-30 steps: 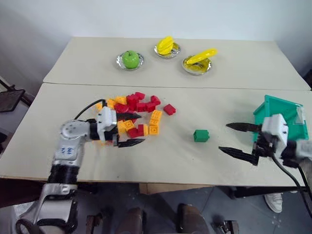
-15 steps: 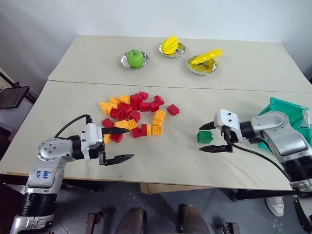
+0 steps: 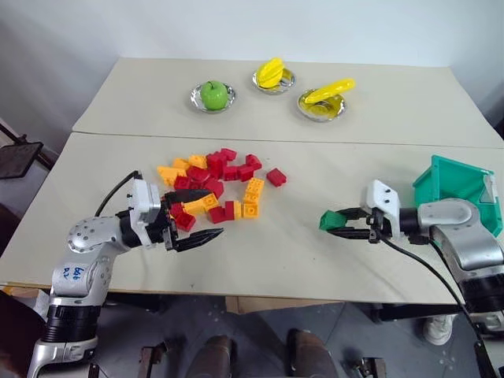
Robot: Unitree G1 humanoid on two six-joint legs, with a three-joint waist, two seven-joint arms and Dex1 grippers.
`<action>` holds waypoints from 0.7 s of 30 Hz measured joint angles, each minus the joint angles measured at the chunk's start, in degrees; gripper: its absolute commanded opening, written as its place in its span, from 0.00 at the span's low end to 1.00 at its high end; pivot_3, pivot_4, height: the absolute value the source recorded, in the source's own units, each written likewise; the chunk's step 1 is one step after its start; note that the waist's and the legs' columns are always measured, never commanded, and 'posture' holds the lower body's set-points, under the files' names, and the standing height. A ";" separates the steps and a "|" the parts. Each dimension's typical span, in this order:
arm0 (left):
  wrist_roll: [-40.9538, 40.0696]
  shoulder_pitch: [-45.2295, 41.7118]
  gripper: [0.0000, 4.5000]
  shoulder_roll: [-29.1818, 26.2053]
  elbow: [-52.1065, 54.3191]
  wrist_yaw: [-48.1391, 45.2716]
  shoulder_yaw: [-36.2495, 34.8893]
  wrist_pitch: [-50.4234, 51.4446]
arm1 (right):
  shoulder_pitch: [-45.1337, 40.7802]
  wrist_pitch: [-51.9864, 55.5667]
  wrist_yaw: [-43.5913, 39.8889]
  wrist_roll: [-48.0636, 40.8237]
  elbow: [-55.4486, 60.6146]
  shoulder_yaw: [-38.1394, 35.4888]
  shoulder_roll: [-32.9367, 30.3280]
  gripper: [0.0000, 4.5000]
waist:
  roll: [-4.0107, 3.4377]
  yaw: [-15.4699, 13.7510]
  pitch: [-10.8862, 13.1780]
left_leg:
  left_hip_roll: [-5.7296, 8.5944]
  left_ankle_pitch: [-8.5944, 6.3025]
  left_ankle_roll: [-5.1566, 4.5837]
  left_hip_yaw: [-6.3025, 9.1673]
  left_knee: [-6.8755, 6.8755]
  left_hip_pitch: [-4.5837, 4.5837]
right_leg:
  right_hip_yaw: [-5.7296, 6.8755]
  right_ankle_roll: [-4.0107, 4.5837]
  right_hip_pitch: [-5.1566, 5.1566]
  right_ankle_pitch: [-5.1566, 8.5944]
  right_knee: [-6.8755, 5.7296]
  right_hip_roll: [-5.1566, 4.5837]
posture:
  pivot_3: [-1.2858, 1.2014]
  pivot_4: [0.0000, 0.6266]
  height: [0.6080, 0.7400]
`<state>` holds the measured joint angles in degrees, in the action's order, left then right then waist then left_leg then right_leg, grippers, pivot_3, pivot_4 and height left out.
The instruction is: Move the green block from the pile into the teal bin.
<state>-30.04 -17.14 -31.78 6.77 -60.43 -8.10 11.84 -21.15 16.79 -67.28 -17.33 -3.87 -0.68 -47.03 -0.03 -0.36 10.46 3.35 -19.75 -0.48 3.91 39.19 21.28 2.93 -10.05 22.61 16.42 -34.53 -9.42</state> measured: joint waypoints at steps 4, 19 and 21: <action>-0.04 -0.59 1.00 4.51 0.78 4.14 0.53 0.21 | 9.62 1.93 10.81 -3.39 4.47 -13.88 3.34 0.34 | 0.00 -0.50 0.00 | 0.06 0.00 0.00 -0.05 0.01 0.00 | -0.03 0.00 -0.02 0.00 0.01 0.00 | 0.52 0.24 1.00; 0.59 -2.88 1.00 5.91 -0.23 2.31 4.98 -1.39 | 12.61 2.73 27.00 -4.96 -1.54 -34.41 1.27 0.34 | -0.11 -0.73 -0.06 | 0.03 0.01 -0.02 -0.36 0.01 -0.13 | -0.16 0.00 -0.02 0.00 0.01 0.06 | 0.52 0.24 1.00; 0.98 -2.87 1.00 5.91 -0.89 2.01 5.29 -1.87 | 11.73 2.32 27.42 -4.51 -3.54 -34.23 0.65 0.34 | -0.13 -0.72 -0.07 | 0.02 0.01 -0.02 -0.35 0.00 -0.12 | -0.16 0.00 -0.01 0.00 0.01 0.07 | 0.52 0.24 1.00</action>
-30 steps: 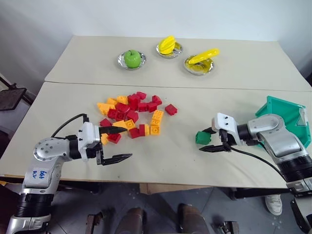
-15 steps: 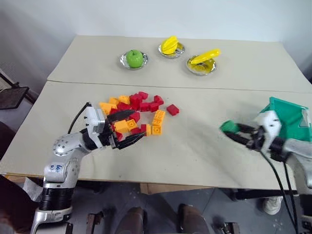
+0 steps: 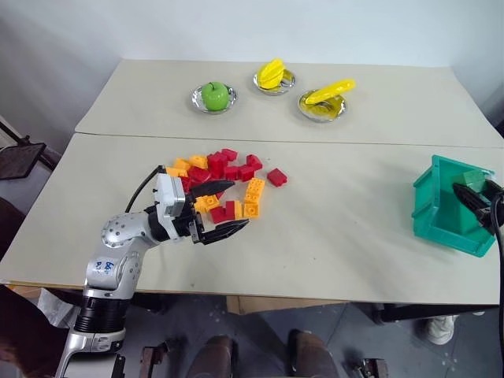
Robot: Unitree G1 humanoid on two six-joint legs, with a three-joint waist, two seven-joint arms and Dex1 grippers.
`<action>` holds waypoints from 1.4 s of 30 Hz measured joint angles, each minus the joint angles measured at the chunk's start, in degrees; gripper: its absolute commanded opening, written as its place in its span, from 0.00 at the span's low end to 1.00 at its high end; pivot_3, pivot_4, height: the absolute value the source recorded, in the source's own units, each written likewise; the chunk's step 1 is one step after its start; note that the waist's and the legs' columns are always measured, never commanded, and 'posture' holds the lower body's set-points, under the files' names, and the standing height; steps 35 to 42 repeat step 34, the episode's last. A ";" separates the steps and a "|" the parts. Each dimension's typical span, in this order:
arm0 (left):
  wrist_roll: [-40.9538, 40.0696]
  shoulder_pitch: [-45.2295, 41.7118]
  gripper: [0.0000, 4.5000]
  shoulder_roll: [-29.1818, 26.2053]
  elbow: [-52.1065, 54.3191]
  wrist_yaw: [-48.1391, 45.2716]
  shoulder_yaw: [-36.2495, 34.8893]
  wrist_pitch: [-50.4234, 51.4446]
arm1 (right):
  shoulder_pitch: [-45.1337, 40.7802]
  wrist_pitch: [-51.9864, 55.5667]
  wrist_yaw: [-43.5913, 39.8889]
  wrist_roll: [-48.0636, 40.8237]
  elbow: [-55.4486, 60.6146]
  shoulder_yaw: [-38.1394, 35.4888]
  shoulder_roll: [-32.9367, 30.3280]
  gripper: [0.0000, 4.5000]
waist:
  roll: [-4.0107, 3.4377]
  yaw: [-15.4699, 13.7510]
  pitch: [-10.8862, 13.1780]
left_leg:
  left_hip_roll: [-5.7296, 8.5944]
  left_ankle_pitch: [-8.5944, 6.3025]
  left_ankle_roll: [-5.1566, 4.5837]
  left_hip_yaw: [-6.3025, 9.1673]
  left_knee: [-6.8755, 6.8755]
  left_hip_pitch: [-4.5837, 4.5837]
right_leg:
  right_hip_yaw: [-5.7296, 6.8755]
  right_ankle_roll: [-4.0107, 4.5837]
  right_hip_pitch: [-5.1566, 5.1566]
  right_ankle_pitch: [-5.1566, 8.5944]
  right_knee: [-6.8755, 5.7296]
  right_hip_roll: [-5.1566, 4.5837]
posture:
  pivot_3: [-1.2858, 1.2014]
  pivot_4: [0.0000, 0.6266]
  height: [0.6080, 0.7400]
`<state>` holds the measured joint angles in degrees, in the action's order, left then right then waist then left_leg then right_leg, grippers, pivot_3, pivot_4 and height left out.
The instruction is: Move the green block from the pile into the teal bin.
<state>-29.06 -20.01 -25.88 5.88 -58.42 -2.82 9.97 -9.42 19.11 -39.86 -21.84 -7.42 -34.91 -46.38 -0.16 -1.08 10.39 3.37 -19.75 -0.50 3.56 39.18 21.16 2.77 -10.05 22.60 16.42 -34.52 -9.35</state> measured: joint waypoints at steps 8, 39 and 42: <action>-0.05 0.22 1.00 -1.03 0.18 -1.06 0.63 0.32 | -3.07 -2.20 1.76 2.46 -5.31 2.65 -0.78 0.67 | -0.01 -0.04 -0.01 | 0.00 0.00 -0.01 0.01 0.00 0.01 | 0.00 0.00 0.00 0.00 0.02 -0.01 | 0.52 0.24 1.00; 5.00 19.11 1.00 -12.73 -6.28 2.98 -15.68 -10.41 | 3.39 -9.26 -26.96 -10.51 12.50 21.28 5.25 0.99 | -0.05 -0.23 0.03 | -0.16 -0.05 -0.03 0.20 -0.06 0.02 | 0.03 0.00 -0.04 0.00 0.12 -0.10 | 0.52 0.24 1.00; 5.00 19.11 1.00 -12.73 -6.28 2.98 -15.68 -10.41 | 3.39 -9.26 -26.96 -10.51 12.50 21.28 5.25 0.99 | -0.05 -0.23 0.03 | -0.16 -0.05 -0.03 0.20 -0.06 0.02 | 0.03 0.00 -0.04 0.00 0.12 -0.10 | 0.52 0.24 1.00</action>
